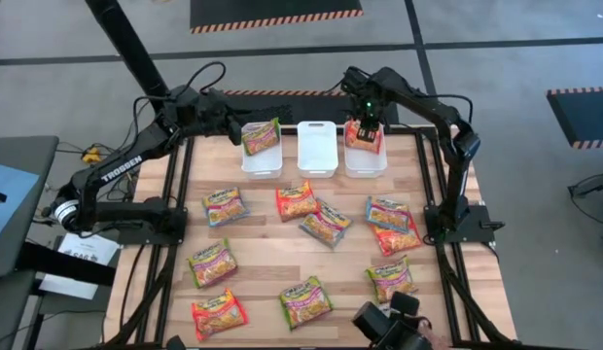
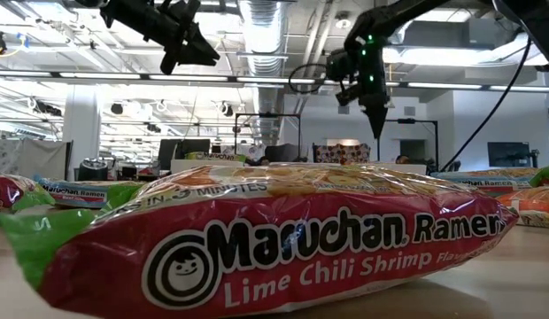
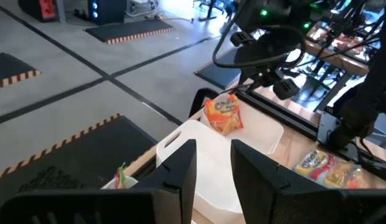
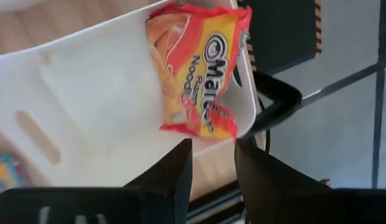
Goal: Sort Maruchan noodles
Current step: Put the blue noodle pack into the middle white bin
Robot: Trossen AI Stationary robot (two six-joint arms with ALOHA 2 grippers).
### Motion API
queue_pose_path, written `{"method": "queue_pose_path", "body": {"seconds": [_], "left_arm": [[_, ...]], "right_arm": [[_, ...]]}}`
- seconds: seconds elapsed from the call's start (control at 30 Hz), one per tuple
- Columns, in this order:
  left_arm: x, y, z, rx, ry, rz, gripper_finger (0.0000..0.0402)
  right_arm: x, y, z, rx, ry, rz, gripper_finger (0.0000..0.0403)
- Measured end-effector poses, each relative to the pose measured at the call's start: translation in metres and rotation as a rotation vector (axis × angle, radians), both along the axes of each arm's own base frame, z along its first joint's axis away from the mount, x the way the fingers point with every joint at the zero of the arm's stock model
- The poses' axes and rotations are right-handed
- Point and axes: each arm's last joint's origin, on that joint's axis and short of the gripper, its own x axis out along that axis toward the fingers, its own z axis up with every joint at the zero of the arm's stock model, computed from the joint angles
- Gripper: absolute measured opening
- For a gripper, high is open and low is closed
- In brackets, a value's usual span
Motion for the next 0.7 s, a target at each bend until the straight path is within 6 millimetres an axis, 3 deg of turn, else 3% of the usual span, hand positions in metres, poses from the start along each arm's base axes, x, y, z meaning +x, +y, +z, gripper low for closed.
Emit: {"method": "queue_pose_path", "body": {"seconds": [0.2, 0.43, 0.7], "left_arm": [[0.000, 0.000, 0.002, -0.003, -0.019, 0.002, 0.0084], [0.000, -0.001, 0.003, -0.077, -0.076, -0.014, 0.0084], [-0.002, -0.008, 0.016, -0.085, -0.191, -0.099, 0.0084]], "right_arm": [[-0.003, 0.008, 0.032, 0.044, -0.071, -0.070, 0.0135], [-0.005, 0.017, 0.047, 0.181, -0.211, -0.105, 0.0133], [-0.024, 0.046, 0.085, 0.243, -0.409, -0.071, 0.0133]]}}
